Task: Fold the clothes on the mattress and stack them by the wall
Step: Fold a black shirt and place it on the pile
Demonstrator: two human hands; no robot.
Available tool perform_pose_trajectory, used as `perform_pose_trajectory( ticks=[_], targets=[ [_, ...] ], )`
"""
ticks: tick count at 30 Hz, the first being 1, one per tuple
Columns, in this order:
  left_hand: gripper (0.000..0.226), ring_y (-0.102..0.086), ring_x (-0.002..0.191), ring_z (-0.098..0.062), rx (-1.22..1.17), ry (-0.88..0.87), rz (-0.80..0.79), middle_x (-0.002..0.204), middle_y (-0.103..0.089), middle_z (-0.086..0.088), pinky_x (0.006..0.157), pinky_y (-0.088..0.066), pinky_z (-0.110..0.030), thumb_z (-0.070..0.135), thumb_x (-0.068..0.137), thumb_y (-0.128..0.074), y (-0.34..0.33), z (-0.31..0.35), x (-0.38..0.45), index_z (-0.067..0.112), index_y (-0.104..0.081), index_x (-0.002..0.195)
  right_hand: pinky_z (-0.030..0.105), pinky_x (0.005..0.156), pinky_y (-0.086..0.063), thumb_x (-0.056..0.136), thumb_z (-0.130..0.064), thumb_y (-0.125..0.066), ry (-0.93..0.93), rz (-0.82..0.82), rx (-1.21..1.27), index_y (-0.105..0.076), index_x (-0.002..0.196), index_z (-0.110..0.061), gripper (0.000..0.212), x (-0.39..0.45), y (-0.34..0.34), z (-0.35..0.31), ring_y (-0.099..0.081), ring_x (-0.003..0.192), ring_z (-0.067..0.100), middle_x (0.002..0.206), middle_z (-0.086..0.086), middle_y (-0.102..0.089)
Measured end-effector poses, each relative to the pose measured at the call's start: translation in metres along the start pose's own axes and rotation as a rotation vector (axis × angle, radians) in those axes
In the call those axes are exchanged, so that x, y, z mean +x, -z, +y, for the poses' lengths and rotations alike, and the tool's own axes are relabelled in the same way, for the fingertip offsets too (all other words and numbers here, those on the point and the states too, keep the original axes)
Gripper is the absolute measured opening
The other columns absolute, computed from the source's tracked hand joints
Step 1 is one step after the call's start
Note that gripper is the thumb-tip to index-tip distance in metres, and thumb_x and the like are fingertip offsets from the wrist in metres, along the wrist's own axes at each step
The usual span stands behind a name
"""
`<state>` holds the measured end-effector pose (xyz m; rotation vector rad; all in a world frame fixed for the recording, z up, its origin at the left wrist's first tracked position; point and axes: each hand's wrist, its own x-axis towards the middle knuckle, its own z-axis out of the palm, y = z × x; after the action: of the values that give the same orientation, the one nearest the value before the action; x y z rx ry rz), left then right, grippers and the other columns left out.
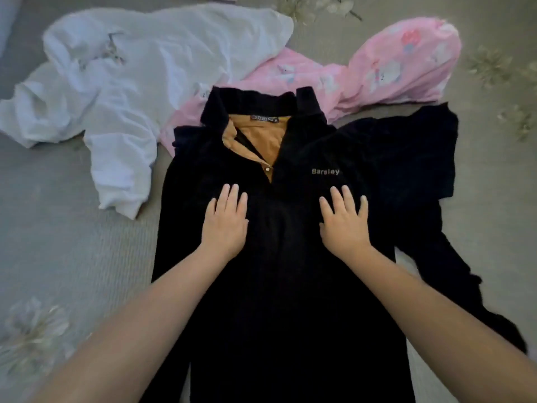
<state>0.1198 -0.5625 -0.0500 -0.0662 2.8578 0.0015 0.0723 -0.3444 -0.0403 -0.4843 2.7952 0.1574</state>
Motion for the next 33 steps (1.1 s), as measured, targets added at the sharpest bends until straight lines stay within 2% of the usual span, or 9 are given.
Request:
perform_pose_trajectory(
  ticks=[8,11,14,17,19,22,27,30,33],
  targets=[
    [0.059,-0.034,0.127,-0.050,-0.274,0.167,-0.026,0.135,-0.039,-0.034,0.099,-0.028,-0.064,0.019,0.079,-0.070,-0.086,0.034,-0.136,-0.005,-0.047,0.128,0.062,0.101,-0.028,0.086,-0.016,-0.062,-0.095,0.039,0.291,-0.048,0.130,0.000,0.049,-0.126,-0.095,-0.011,-0.032,0.130,0.048,0.139,0.031,-0.036],
    [0.057,-0.046,0.113,-0.055,-0.230,0.148,-0.122,0.124,-0.048,-0.038,0.085,-0.035,-0.069,0.031,0.079,-0.067,-0.102,0.037,-0.191,-0.008,-0.055,0.118,0.066,0.092,-0.035,0.086,-0.022,-0.052,-0.120,0.031,0.325,-0.052,0.124,0.006,0.047,-0.174,-0.107,-0.010,-0.040,0.121,0.053,0.131,0.037,-0.042],
    [0.069,-0.051,0.110,-0.052,-0.172,0.066,-0.259,0.121,-0.051,-0.036,0.081,-0.039,-0.067,0.049,0.076,-0.048,-0.109,0.041,-0.237,-0.006,-0.058,0.116,0.065,0.086,-0.040,0.083,-0.041,-0.047,0.026,-0.109,0.172,-0.059,0.118,0.002,0.057,-0.212,-0.117,-0.014,-0.049,0.114,0.050,0.125,0.035,-0.050],
    [0.092,-0.053,0.110,-0.048,-0.096,-0.039,-0.337,0.121,-0.054,-0.033,0.082,-0.039,-0.065,0.058,0.051,-0.078,-0.116,0.042,-0.266,-0.005,-0.059,0.116,0.066,0.084,-0.039,0.057,-0.054,-0.078,0.182,-0.229,0.063,-0.061,0.116,-0.001,0.081,-0.238,-0.123,-0.016,-0.052,0.112,0.048,0.123,0.033,-0.053],
    [0.095,-0.056,0.109,-0.044,-0.060,-0.125,-0.321,0.119,-0.057,-0.029,0.081,-0.043,-0.063,0.057,0.042,-0.083,-0.118,0.039,-0.277,-0.003,-0.062,0.112,0.063,0.083,-0.041,0.041,-0.060,-0.081,0.281,-0.267,0.014,-0.062,0.115,-0.001,0.096,-0.248,-0.123,-0.010,-0.054,0.110,0.046,0.122,0.031,-0.055],
    [0.076,-0.062,0.101,-0.039,-0.051,-0.234,-0.202,0.112,-0.063,-0.024,0.074,-0.049,-0.058,0.030,0.038,-0.092,-0.121,0.027,-0.284,0.000,-0.068,0.104,0.054,0.083,-0.046,0.038,-0.053,-0.086,0.468,-0.246,-0.012,-0.065,0.111,-0.003,0.091,-0.254,-0.120,0.009,-0.058,0.108,0.041,0.119,0.027,-0.059],
    [0.069,-0.066,0.087,-0.041,-0.174,-0.296,-0.005,0.099,-0.068,-0.024,0.061,-0.050,-0.057,-0.027,0.028,-0.077,-0.127,0.002,-0.285,-0.006,-0.069,0.093,0.046,0.062,-0.057,0.033,0.000,-0.092,0.540,-0.064,0.064,-0.074,0.083,-0.002,0.054,-0.242,-0.114,0.030,-0.070,0.084,0.032,0.096,0.015,-0.072],
    [0.059,-0.064,0.083,-0.049,-0.289,-0.345,0.055,0.097,-0.066,-0.030,0.060,-0.048,-0.061,-0.034,0.038,-0.060,-0.124,-0.012,-0.288,-0.011,-0.068,0.091,0.040,0.055,-0.057,0.027,0.007,-0.089,0.596,-0.058,0.044,-0.071,0.067,0.002,0.043,-0.242,-0.103,0.028,-0.070,0.073,0.033,0.080,0.017,-0.072],
    [0.060,-0.064,0.081,-0.048,-0.212,-0.426,0.068,0.095,-0.066,-0.030,0.083,-0.050,-0.041,-0.030,0.034,-0.059,-0.113,-0.045,-0.306,-0.008,-0.070,0.088,0.029,0.051,-0.054,0.021,0.005,-0.086,0.605,-0.119,-0.053,-0.067,0.060,-0.002,0.044,-0.262,-0.088,0.039,-0.069,0.067,0.029,0.070,0.013,-0.068]
  ],
)
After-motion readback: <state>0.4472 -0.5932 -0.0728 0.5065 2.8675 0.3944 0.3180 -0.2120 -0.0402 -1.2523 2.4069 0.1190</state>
